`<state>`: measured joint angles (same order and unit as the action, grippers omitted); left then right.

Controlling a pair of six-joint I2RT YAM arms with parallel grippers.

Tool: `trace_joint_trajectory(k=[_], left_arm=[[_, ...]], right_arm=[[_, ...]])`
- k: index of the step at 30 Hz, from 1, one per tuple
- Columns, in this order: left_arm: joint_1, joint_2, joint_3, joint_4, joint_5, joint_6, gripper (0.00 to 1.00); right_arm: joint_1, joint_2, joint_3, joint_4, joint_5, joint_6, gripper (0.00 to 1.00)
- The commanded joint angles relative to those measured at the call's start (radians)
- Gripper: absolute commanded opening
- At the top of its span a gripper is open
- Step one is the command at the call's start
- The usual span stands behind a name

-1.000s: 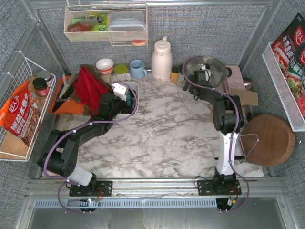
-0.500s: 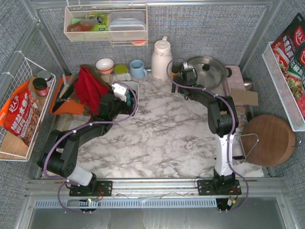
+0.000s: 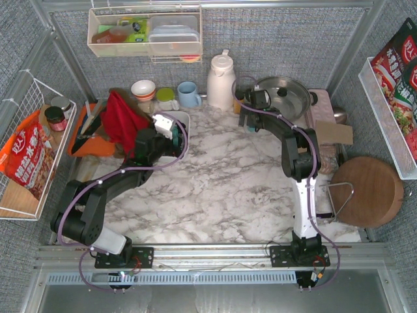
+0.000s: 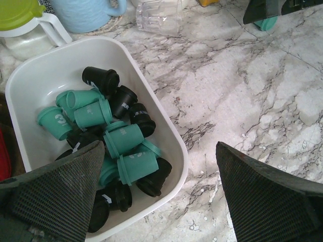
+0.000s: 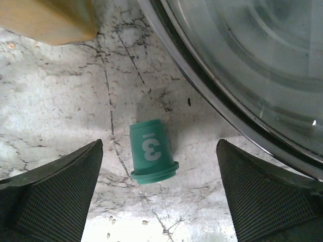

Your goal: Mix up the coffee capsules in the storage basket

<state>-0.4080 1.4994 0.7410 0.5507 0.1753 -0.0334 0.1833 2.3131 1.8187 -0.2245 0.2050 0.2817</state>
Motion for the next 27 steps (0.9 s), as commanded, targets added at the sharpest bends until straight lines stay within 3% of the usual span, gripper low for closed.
trace_joint_trajectory(k=[1, 5, 7, 12, 15, 27], left_arm=[[0.000, -0.004, 0.001, 0.023, 0.011, 0.007, 0.99], [0.001, -0.004, 0.002, 0.027, 0.017, 0.000, 0.99], [0.000, -0.007, 0.000, 0.025, 0.017, 0.000, 0.99], [0.001, -0.016, -0.011, 0.029, 0.012, 0.003, 0.99], [0.001, -0.012, -0.013, 0.034, 0.013, 0.001, 0.99], [0.000, -0.018, -0.021, 0.047, 0.025, 0.000, 0.99]], right_arm=[[-0.003, 0.016, 0.035, -0.064, -0.002, 0.009, 0.99], [-0.013, 0.052, 0.090, -0.106, -0.055, 0.006, 0.99], [-0.016, 0.059, 0.103, -0.112, -0.070, 0.005, 0.94], [-0.018, 0.058, 0.097, -0.103, -0.087, 0.015, 0.59], [-0.021, 0.057, 0.093, -0.103, -0.083, 0.024, 0.46], [-0.016, 0.019, 0.067, -0.100, -0.102, 0.007, 0.35]])
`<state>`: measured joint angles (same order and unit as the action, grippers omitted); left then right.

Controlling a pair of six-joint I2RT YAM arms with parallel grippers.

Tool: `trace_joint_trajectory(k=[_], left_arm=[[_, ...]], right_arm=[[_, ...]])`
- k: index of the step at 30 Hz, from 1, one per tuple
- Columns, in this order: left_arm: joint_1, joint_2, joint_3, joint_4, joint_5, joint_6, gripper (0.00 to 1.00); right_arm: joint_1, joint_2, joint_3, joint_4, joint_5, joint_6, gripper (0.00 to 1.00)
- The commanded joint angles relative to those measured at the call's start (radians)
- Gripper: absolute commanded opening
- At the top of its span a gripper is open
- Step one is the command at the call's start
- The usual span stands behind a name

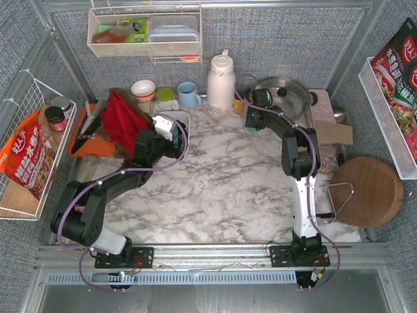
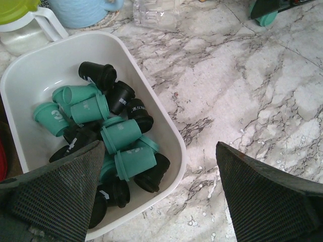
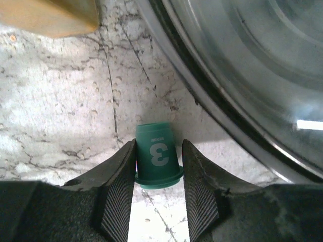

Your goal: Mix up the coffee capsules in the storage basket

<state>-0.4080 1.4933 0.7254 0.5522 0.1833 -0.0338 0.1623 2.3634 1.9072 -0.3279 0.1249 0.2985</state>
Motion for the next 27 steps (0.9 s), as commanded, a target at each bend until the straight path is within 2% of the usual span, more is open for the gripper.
trace_joint_trajectory(k=[1, 11, 17, 20, 27], left_arm=[[0.000, -0.017, -0.008, 0.053, 0.026, 0.005, 0.99], [-0.037, -0.046, -0.053, 0.170, 0.129, 0.089, 0.99], [-0.123, 0.001, -0.067, 0.297, 0.189, 0.236, 0.99], [-0.160, 0.030, -0.091, 0.412, 0.205, 0.294, 0.99], [-0.186, 0.107, -0.183, 0.814, 0.311, 0.280, 0.99]], right_arm=[[0.007, -0.046, -0.038, 0.015, -0.027, -0.013, 0.34], [0.082, -0.315, -0.305, 0.159, -0.079, -0.060, 0.27], [0.179, -0.559, -0.592, 0.394, -0.189, -0.002, 0.27], [0.229, -0.657, -0.704, 0.504, -0.258, 0.048, 0.27], [0.320, -0.815, -0.886, 0.666, -0.332, 0.136, 0.27]])
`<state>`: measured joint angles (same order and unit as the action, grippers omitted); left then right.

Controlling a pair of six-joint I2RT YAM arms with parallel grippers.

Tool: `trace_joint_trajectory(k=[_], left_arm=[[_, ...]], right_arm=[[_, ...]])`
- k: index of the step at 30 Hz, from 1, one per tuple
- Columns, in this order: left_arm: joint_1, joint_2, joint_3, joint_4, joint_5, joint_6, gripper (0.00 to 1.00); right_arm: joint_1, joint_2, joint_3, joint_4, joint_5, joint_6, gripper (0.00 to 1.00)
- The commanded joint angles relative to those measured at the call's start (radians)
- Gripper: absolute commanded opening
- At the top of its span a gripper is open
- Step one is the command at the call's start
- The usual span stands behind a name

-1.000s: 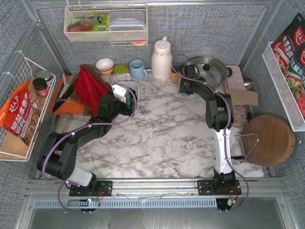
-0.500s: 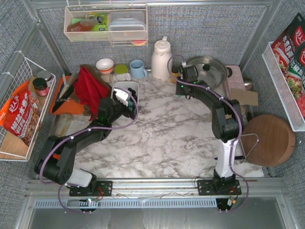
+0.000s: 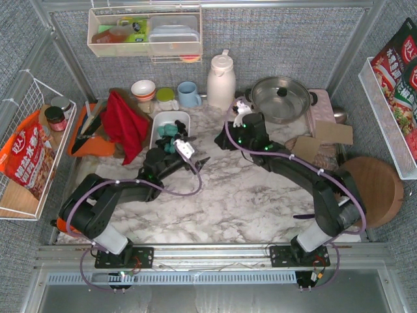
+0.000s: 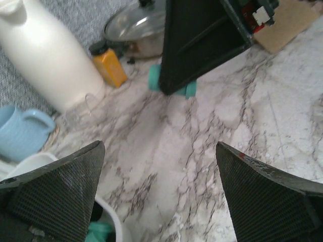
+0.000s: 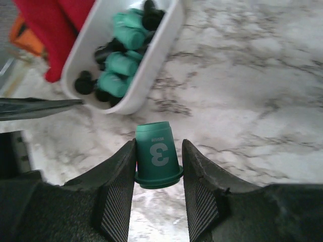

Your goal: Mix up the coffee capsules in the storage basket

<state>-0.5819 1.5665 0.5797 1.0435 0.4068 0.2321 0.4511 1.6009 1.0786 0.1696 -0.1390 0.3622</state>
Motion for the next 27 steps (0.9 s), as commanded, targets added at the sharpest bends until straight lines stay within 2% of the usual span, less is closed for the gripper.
trace_joint_trajectory(k=[1, 5, 11, 16, 27], left_arm=[[-0.015, 0.047, -0.053, 0.379, 0.096, 0.009, 0.99], [-0.020, 0.115, -0.099, 0.606, 0.144, -0.034, 0.99], [-0.047, 0.119, -0.095, 0.602, 0.057, 0.000, 0.99], [-0.053, 0.120, -0.092, 0.590, 0.042, 0.013, 1.00], [-0.067, 0.133, -0.091, 0.568, 0.040, 0.047, 0.87]], right_arm=[[0.041, -0.065, -0.071, 0.183, -0.075, 0.086, 0.27], [0.076, -0.105, -0.136, 0.235, -0.102, 0.123, 0.27], [0.106, -0.130, -0.165, 0.246, -0.125, 0.135, 0.27], [0.114, -0.140, -0.178, 0.256, -0.138, 0.158, 0.27], [0.127, -0.164, -0.179, 0.250, -0.146, 0.176, 0.27]])
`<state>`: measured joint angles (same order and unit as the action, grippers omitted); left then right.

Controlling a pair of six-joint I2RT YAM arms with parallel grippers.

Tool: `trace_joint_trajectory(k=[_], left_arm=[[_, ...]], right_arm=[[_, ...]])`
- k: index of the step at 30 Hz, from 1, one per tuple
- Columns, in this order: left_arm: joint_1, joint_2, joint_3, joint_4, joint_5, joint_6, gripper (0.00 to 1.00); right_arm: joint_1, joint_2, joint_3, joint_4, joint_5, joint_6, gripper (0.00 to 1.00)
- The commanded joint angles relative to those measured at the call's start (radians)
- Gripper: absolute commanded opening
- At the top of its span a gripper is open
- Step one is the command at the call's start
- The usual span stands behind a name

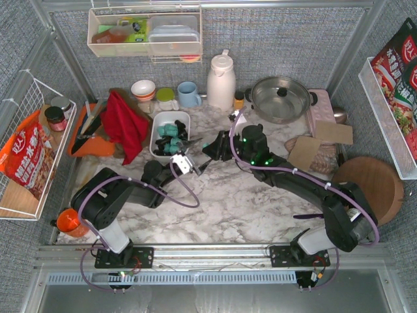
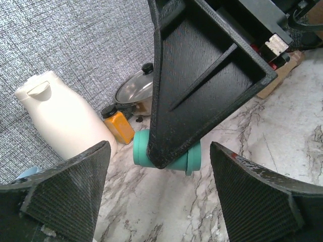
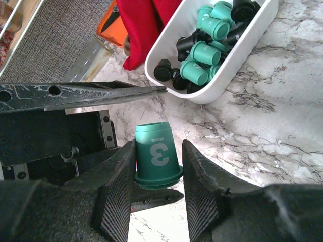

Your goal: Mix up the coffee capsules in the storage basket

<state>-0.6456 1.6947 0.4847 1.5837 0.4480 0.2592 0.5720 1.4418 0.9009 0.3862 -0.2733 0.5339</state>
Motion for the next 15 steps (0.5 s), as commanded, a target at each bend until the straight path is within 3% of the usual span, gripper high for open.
trace_joint_trajectory(k=[1, 9, 12, 15], left_arm=[[-0.004, 0.005, 0.006, 0.028, -0.004, 0.023, 0.84], [-0.009, 0.010, 0.009, 0.030, -0.022, 0.032, 0.59], [-0.011, 0.008, 0.002, 0.030, -0.030, 0.035, 0.39], [-0.011, 0.006, -0.006, 0.029, -0.035, 0.033, 0.29]], right_arm=[[0.006, -0.002, -0.003, 0.033, -0.012, 0.006, 0.27], [0.006, 0.003, -0.014, 0.065, -0.026, 0.042, 0.28], [0.006, -0.005, -0.014, 0.070, -0.026, 0.050, 0.37], [0.006, -0.022, -0.013, 0.046, -0.006, 0.031, 0.49]])
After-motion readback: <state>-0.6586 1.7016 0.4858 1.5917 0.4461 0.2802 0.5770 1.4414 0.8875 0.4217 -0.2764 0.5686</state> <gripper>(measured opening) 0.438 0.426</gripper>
